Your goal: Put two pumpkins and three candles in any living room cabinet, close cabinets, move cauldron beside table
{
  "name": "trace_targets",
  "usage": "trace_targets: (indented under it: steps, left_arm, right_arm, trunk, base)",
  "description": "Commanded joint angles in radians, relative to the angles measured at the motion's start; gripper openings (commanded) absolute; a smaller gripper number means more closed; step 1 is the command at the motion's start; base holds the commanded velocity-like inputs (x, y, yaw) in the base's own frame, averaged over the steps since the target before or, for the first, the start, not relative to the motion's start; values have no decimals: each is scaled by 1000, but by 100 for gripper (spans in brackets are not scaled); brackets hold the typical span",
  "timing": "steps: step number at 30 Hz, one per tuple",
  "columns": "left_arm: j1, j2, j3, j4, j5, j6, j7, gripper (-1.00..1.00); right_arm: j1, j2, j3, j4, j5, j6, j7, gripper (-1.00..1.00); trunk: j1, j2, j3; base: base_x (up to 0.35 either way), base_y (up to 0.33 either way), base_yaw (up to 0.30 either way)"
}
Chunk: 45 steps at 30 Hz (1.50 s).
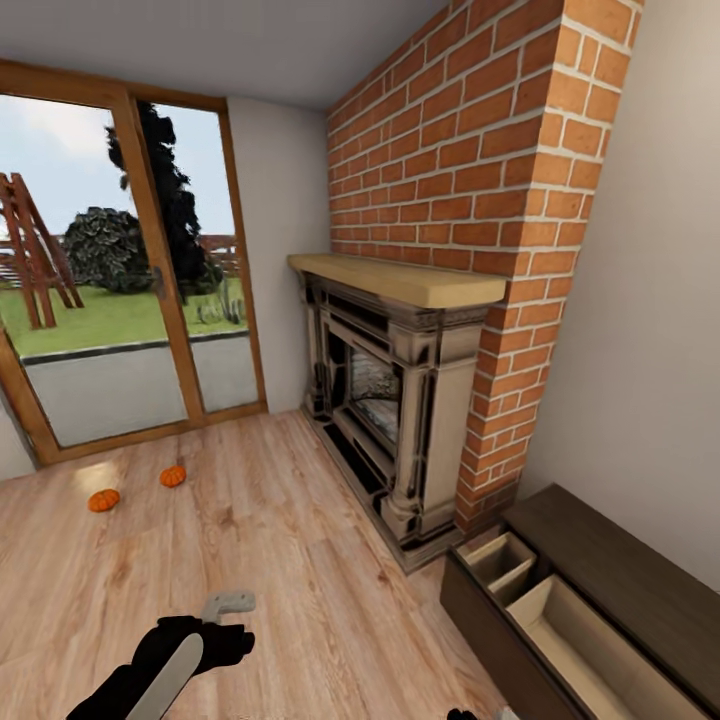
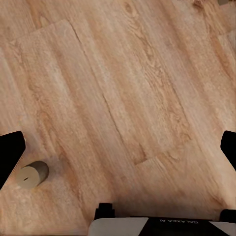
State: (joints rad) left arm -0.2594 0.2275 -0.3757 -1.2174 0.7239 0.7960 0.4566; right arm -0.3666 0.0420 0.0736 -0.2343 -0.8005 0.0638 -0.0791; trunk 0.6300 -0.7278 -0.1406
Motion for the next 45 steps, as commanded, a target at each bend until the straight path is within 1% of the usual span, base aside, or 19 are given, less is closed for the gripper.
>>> trace_targets:
  steps: [1, 15, 22, 38, 45]
  left_arm:
    - [-1, 1, -3, -1, 10, 0, 10, 100]
    - [-1, 1, -3, -1, 11, 0, 10, 100]
    - [-1, 1, -3, -1, 11, 0, 11, 100]
    - [-1, 1, -5, -1, 9, -1, 14, 100]
    - [-1, -8, -5, -1, 8, -1, 13, 100]
  right_arm:
    - [0, -1, 8, -3, -6, 4, -8, 100]
    - [0, 1, 8, -3, -6, 4, -8, 100]
    - [1, 1, 8, -3, -6, 4, -8, 100]
    - [1, 1, 8, -3, -5, 4, -8, 100]
    - [1, 1, 8, -3, -5, 4, -8, 100]
  trunk:
    - [0, -1, -2]
    - [0, -1, -2]
    - [0, -1, -2]
    - [0, -1, -2]
    - [0, -1, -2]
  base:
    - [0, 277, 291]
    - [0, 280, 291]
    - [0, 208, 291]
    - [0, 21, 291]
    - [22, 2, 291]
